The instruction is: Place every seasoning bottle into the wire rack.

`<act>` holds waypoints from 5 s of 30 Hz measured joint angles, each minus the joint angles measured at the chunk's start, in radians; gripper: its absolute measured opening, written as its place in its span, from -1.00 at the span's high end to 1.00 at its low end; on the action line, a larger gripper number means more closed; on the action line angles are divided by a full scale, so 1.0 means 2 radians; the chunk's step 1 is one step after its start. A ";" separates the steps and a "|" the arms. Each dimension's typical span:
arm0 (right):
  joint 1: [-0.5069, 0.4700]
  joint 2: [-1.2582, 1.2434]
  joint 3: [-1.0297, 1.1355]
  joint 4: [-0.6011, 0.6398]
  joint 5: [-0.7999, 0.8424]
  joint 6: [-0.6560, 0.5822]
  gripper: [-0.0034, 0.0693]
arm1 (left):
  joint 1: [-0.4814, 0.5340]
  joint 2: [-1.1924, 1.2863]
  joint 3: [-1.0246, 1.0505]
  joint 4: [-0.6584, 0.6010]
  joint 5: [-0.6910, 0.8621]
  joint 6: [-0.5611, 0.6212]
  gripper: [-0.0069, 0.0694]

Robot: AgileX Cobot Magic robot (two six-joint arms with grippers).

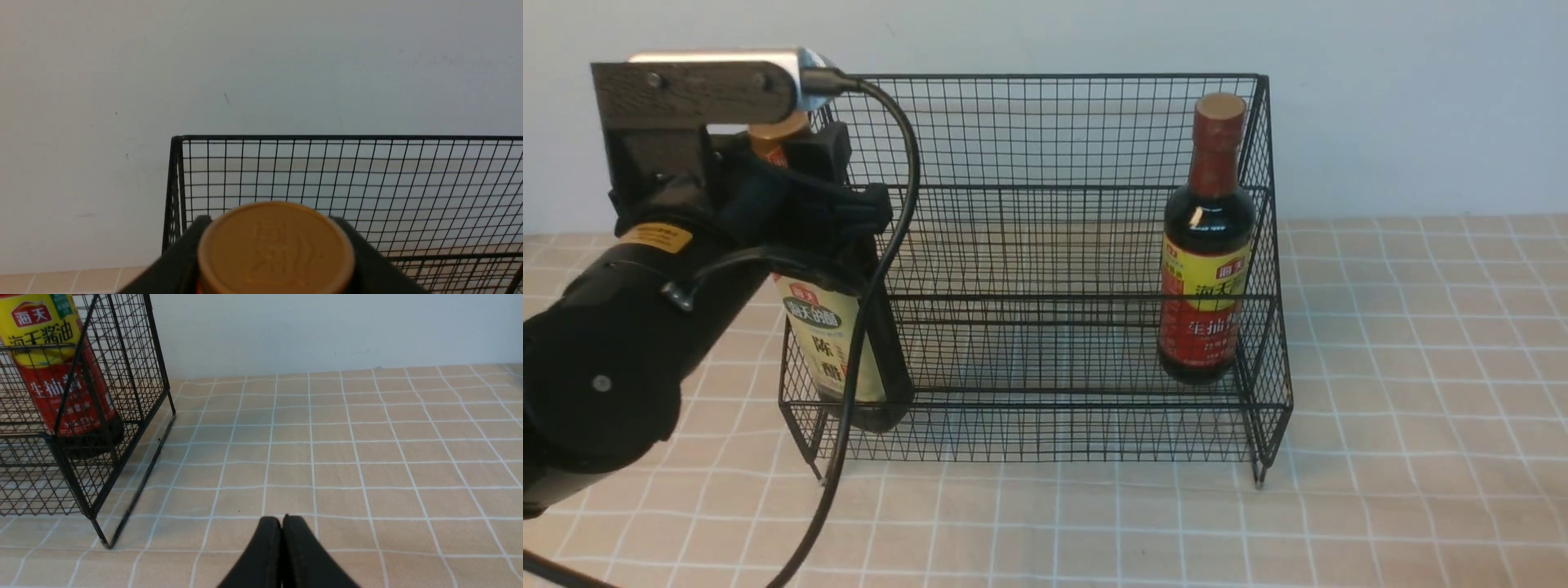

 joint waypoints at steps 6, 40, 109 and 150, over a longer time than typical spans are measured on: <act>0.000 0.000 0.000 0.000 0.000 0.002 0.94 | 0.000 0.007 0.000 -0.005 0.000 0.004 0.02; 0.000 0.000 0.000 0.000 0.000 0.002 0.94 | -0.001 -0.147 -0.030 -0.007 0.086 0.072 0.33; 0.000 0.000 0.000 0.000 0.000 0.002 0.94 | 0.231 -0.648 0.353 0.326 0.470 -0.211 0.84; 0.000 0.000 0.000 -0.003 0.000 0.002 0.94 | 0.232 -0.648 0.377 0.334 0.446 -0.211 0.84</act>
